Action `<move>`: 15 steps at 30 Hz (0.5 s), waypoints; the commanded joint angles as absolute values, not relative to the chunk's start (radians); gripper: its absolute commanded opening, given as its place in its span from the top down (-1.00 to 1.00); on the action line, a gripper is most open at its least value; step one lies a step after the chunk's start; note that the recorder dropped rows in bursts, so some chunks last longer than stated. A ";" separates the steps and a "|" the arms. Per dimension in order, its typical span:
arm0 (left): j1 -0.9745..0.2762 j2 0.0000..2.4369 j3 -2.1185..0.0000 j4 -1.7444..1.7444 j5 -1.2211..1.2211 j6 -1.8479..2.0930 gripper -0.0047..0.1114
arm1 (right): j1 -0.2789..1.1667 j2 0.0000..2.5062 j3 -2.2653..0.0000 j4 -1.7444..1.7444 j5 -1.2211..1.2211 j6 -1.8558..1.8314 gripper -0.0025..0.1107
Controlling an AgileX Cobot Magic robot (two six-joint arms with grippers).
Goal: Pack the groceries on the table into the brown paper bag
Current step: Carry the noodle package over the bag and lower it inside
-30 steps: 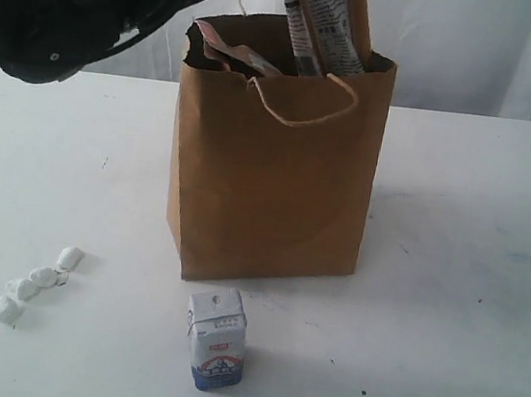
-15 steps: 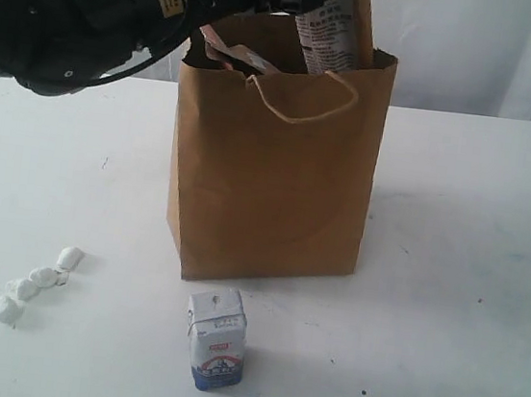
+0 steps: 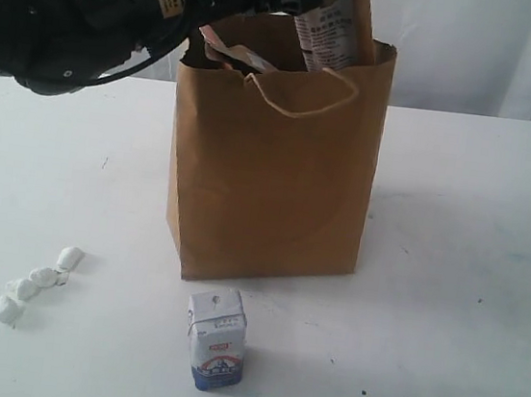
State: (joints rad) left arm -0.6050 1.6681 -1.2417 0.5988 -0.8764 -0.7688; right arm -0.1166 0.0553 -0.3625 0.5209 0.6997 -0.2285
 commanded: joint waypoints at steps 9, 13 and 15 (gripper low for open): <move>-0.610 1.640 -1.247 0.692 -0.820 -0.688 -0.26 | -0.121 0.051 -0.357 0.525 0.701 -0.231 0.96; -0.610 1.640 -1.247 0.692 -0.817 -0.688 -0.26 | -0.121 0.051 -0.357 0.525 0.701 -0.231 0.96; -0.610 1.637 -1.247 0.689 -0.824 -0.688 -0.26 | -0.121 0.051 -0.357 0.525 0.701 -0.231 0.96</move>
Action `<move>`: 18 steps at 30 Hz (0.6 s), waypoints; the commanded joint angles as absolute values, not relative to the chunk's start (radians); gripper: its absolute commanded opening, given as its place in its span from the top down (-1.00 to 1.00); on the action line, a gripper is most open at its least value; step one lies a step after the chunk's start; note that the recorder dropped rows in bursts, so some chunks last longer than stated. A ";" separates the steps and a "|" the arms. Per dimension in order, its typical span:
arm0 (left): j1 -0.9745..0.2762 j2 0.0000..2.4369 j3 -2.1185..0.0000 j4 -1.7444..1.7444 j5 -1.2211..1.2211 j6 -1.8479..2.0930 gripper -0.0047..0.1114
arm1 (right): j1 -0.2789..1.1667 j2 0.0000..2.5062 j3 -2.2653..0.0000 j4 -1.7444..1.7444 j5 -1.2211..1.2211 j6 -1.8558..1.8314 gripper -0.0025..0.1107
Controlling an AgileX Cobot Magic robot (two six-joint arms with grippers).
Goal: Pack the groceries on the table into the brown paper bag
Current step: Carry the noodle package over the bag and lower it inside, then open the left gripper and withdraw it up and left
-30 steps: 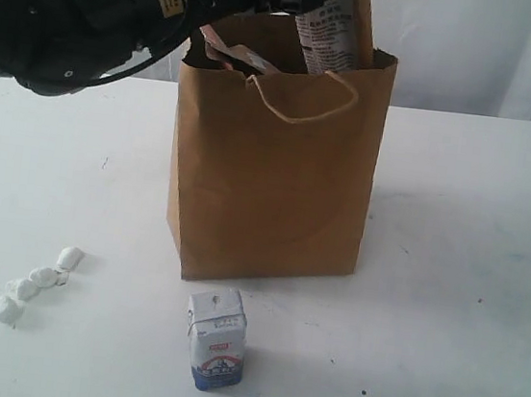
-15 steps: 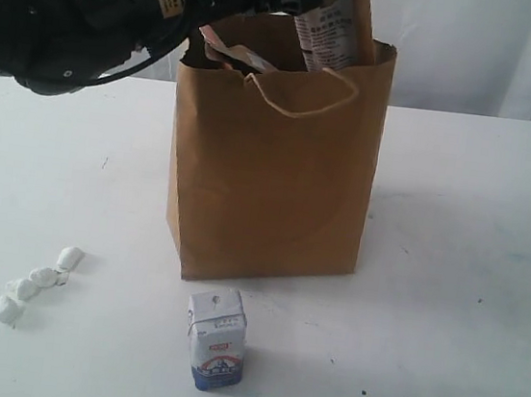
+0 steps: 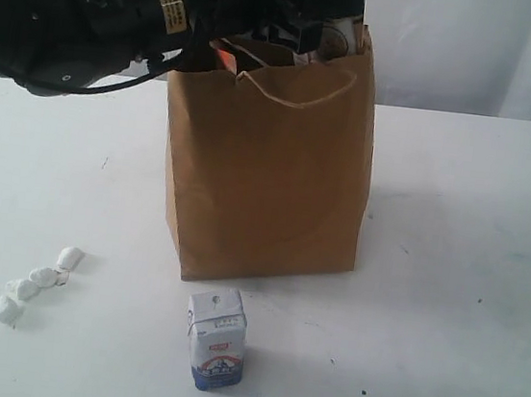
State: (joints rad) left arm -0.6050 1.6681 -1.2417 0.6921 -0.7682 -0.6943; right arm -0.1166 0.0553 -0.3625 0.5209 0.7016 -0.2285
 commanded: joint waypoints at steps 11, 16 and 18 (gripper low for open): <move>-0.610 1.560 -1.247 0.652 -0.788 -0.639 -0.26 | -0.121 0.051 -0.357 0.525 0.701 -0.231 0.96; -0.610 1.560 -1.247 0.667 -0.622 -0.660 -0.26 | -0.121 0.051 -0.357 0.525 0.701 -0.231 0.96; -0.610 1.560 -1.247 0.667 -0.600 -0.671 -0.27 | -0.121 0.051 -0.357 0.525 0.701 -0.231 0.96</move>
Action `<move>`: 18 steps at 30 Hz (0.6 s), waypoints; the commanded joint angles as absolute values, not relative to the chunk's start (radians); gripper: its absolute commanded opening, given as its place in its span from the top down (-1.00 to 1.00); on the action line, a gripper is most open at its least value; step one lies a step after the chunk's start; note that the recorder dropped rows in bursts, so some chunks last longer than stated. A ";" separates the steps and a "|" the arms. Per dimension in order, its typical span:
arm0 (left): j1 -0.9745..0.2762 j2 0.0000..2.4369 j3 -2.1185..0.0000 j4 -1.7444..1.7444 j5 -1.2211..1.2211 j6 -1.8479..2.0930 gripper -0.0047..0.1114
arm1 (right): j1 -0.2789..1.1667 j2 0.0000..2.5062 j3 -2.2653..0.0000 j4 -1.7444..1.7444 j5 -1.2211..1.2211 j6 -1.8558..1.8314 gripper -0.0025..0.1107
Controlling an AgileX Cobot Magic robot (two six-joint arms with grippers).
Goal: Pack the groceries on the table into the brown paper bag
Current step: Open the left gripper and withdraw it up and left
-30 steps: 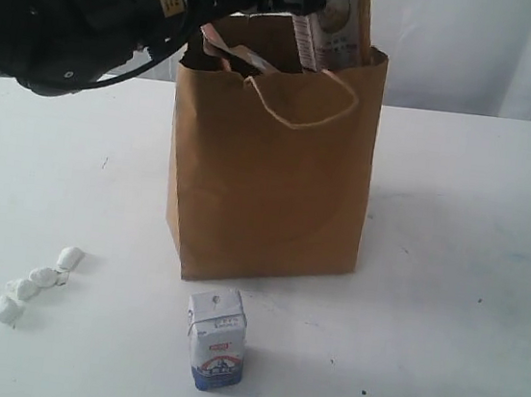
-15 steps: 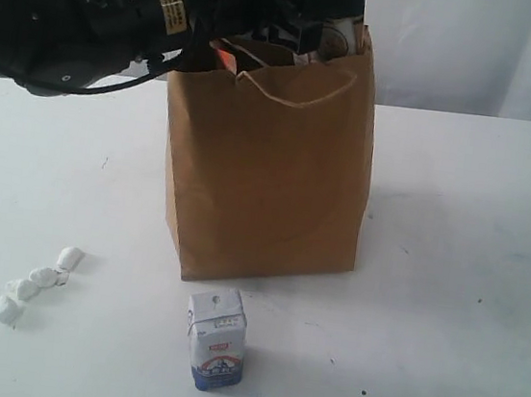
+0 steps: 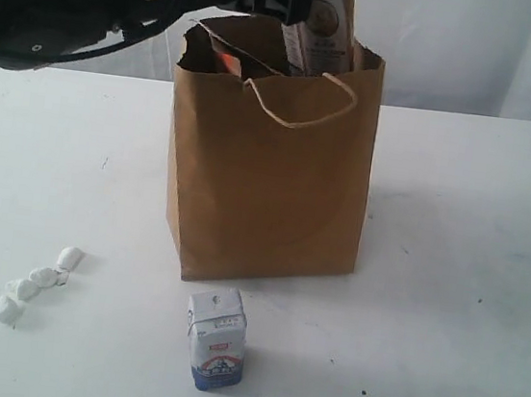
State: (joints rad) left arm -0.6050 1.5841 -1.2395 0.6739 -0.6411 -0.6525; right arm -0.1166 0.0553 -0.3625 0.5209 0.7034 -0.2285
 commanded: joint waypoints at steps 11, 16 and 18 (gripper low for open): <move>-0.610 1.558 -1.247 0.623 -0.575 -0.681 -0.38 | -0.121 0.051 -0.357 0.525 0.703 -0.231 0.96; -0.610 1.558 -1.247 0.623 -0.599 -0.680 -0.38 | -0.121 0.051 -0.357 0.525 0.703 -0.231 0.96; -0.610 1.558 -1.247 0.623 -0.637 -0.680 -0.38 | -0.121 0.051 -0.357 0.525 0.703 -0.231 0.96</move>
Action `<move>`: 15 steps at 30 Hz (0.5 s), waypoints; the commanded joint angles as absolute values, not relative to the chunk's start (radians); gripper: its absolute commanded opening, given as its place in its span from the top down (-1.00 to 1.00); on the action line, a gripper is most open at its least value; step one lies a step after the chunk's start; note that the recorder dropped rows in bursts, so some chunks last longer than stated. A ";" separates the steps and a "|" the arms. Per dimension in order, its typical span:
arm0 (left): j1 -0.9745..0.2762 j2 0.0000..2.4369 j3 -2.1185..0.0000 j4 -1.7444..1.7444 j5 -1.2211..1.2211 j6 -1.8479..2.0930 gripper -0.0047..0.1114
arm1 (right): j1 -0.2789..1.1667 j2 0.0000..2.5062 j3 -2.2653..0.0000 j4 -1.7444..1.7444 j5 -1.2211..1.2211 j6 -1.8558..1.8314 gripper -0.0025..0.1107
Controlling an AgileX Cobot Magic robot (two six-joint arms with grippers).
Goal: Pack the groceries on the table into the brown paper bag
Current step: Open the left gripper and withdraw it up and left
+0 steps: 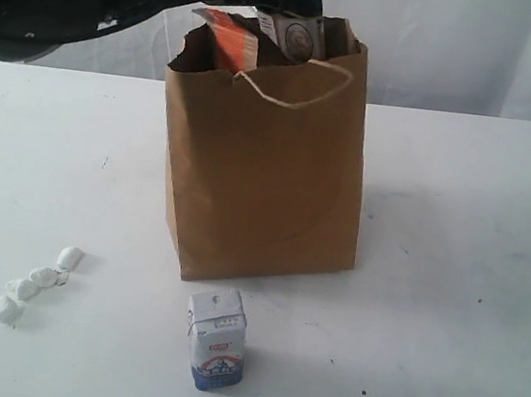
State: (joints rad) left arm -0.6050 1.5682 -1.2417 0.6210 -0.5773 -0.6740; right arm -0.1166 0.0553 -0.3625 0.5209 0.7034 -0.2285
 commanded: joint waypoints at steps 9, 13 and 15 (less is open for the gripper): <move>-0.610 1.558 -1.247 0.623 -0.660 -0.680 -0.38 | -0.121 0.051 -0.357 0.525 0.703 -0.231 0.96; -0.610 1.557 -1.247 0.623 -0.660 -0.680 -0.38 | -0.121 0.051 -0.357 0.525 0.703 -0.231 0.96; -0.610 1.547 -1.247 0.623 -0.660 -0.680 -0.38 | -0.121 0.051 -0.357 0.525 0.703 -0.231 0.96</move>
